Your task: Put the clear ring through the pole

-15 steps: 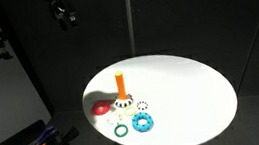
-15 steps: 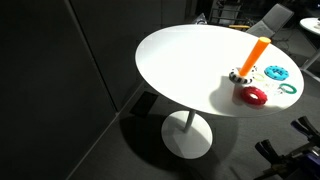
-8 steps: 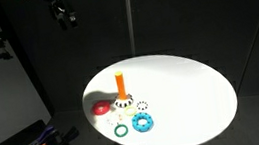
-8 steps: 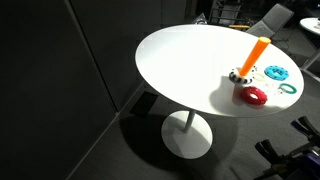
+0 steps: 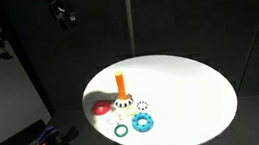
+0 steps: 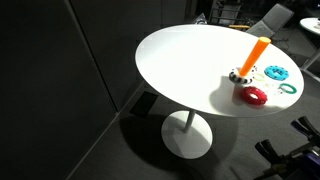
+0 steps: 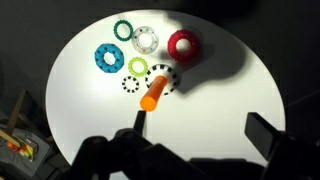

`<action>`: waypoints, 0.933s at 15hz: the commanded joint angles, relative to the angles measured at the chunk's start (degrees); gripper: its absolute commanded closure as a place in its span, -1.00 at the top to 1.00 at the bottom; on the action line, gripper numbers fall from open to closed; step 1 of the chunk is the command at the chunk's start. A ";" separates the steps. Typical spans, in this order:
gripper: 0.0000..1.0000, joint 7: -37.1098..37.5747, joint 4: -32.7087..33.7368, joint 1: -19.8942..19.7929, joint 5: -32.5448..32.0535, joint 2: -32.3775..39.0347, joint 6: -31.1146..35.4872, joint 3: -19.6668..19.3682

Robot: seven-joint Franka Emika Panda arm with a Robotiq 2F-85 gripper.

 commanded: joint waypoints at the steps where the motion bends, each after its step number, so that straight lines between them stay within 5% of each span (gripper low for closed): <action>1: 1.00 0.51 0.14 1.32 -0.55 0.17 -0.17 -1.03; 14: 1.00 0.10 -1.04 1.24 2.50 5.69 6.03 -3.76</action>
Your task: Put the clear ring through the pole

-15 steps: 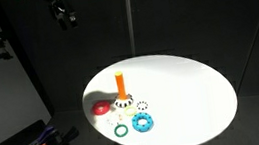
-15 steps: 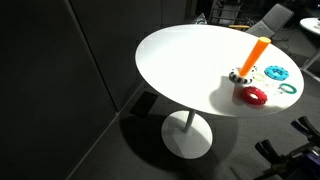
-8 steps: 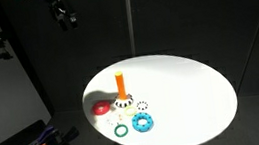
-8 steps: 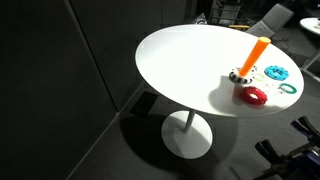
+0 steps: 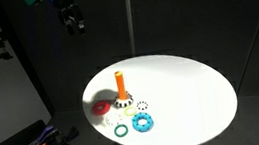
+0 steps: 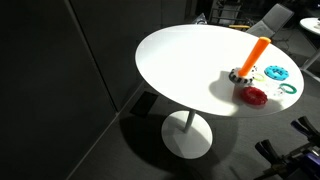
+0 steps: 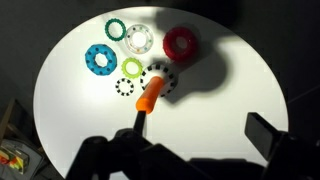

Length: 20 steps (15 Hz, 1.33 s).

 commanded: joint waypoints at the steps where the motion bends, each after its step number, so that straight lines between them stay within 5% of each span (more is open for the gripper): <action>1: 1.00 -0.36 -1.44 1.15 2.17 1.46 3.56 -2.00; 12: 1.00 -10.30 -10.06 4.38 13.98 2.11 10.74 -5.81; 20: 1.00 -9.60 -13.39 2.16 10.62 2.69 10.69 -6.57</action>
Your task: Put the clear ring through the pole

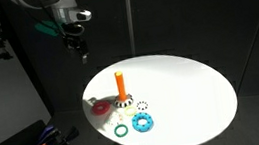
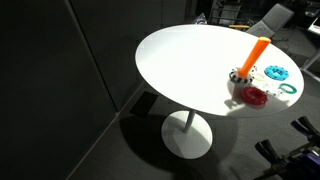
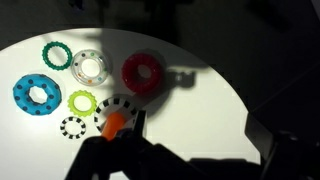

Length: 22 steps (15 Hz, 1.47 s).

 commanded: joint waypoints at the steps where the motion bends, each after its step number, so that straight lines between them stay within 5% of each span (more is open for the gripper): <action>1: 1.00 -0.33 -1.73 -1.33 -2.28 -0.24 0.89 -0.91; 13: 1.00 0.03 -5.66 -8.47 -12.89 1.70 8.96 -5.66; 22: 1.00 0.04 -5.39 -8.16 -11.92 2.18 8.00 -6.03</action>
